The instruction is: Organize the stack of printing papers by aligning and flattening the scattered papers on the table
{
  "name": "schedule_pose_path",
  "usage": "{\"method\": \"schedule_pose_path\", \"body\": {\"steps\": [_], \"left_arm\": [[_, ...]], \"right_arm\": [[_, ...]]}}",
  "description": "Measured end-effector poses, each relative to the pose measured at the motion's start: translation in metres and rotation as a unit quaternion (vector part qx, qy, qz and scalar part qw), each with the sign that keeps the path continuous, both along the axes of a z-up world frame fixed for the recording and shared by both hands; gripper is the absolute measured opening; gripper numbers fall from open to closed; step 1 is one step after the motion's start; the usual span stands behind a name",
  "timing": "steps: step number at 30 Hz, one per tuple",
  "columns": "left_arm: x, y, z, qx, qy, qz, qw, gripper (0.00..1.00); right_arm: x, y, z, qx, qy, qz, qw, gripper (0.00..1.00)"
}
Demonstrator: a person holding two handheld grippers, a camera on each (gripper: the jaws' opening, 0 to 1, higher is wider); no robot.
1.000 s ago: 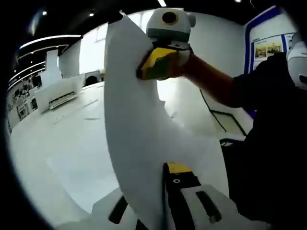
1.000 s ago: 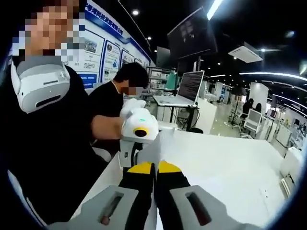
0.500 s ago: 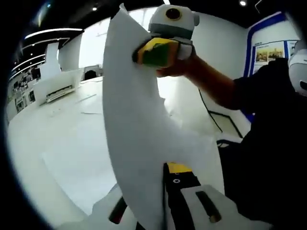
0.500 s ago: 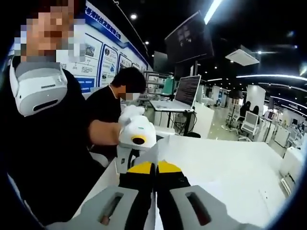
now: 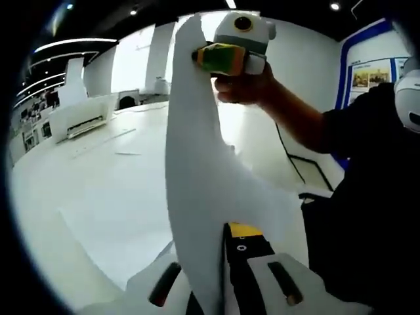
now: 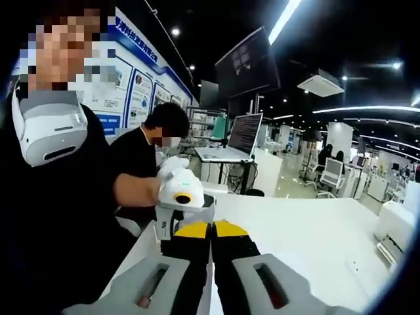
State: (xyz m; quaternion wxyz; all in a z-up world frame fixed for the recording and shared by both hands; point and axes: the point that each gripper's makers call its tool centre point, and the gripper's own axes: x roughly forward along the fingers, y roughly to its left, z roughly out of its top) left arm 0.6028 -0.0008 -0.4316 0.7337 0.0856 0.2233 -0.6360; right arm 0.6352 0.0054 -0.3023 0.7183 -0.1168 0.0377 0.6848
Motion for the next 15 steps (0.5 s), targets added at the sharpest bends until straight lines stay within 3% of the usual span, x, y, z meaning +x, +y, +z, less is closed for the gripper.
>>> {"method": "schedule_pose_path", "body": {"steps": [15], "left_arm": [[-0.010, -0.010, 0.002, 0.003, 0.000, -0.020, 0.9998, 0.06]], "right_arm": [[-0.006, 0.014, 0.006, 0.012, 0.000, 0.007, 0.9999, 0.00]]}}
